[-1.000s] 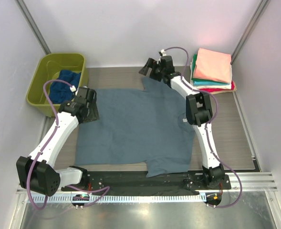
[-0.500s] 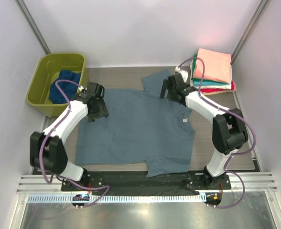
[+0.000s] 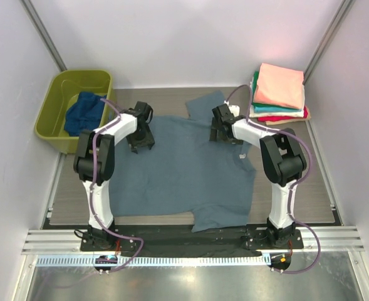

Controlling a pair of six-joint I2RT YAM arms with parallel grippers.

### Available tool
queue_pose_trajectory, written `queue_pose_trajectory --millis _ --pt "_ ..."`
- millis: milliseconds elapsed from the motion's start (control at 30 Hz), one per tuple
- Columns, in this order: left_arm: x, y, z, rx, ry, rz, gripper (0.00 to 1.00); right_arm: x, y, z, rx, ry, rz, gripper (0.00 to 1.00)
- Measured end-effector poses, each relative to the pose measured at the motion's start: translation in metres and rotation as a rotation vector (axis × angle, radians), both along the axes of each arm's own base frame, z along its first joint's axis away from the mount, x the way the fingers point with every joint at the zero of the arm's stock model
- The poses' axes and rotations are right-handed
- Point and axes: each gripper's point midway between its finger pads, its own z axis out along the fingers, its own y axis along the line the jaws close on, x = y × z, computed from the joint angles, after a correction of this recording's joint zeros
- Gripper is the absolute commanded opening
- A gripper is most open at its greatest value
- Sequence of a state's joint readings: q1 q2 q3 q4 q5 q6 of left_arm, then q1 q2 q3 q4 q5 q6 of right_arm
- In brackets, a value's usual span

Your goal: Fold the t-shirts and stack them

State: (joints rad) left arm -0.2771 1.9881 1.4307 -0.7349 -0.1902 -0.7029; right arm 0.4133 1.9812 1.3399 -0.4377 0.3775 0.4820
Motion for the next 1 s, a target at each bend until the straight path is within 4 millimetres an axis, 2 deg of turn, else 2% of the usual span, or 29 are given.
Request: queue_pose_trajectory --millis 33,167,300,333,467,500,567,667,767,867,967,1000 --pt "0.006 -0.002 -0.008 0.004 0.012 -0.002 0.61 0.007 -0.001 0.001 0.005 -0.005 -0.006 0.99" --pt "0.041 -0.011 -0.007 0.005 0.006 -0.006 0.61 0.044 -0.008 0.000 0.032 -0.028 -0.041 0.99" --pt "0.086 -0.021 -0.004 0.017 -0.025 -0.019 0.61 0.086 -0.021 0.002 0.038 -0.066 -0.076 0.99" --pt "0.104 -0.024 -0.003 0.017 -0.045 -0.025 0.61 0.095 -0.025 0.002 0.038 -0.075 -0.083 0.99" --pt "0.154 -0.036 0.003 0.001 -0.121 -0.042 0.63 0.129 -0.032 0.007 0.051 -0.096 -0.087 0.99" --pt "0.163 -0.039 0.005 -0.013 -0.143 -0.045 0.64 0.137 -0.032 0.009 0.056 -0.106 -0.081 0.99" --pt "0.169 -0.042 0.006 -0.033 -0.156 -0.049 0.65 0.152 -0.030 0.014 0.073 -0.116 -0.060 0.99" --pt "0.161 -0.041 0.009 -0.052 -0.138 -0.053 0.66 0.162 -0.026 0.027 0.095 -0.134 -0.020 0.99" --pt "0.133 -0.036 0.025 -0.052 -0.096 -0.056 0.67 0.164 -0.017 0.045 0.123 -0.158 0.024 0.99" --pt "0.095 -0.026 0.067 -0.048 -0.117 -0.049 0.67 0.155 -0.008 0.071 0.154 -0.186 0.060 1.00" --pt "0.042 -0.006 0.118 -0.044 -0.196 -0.008 0.66 0.129 -0.005 0.102 0.177 -0.213 0.071 1.00" --pt "0.025 0.001 0.136 -0.055 -0.262 0.018 0.66 0.113 -0.007 0.114 0.186 -0.224 0.060 1.00"
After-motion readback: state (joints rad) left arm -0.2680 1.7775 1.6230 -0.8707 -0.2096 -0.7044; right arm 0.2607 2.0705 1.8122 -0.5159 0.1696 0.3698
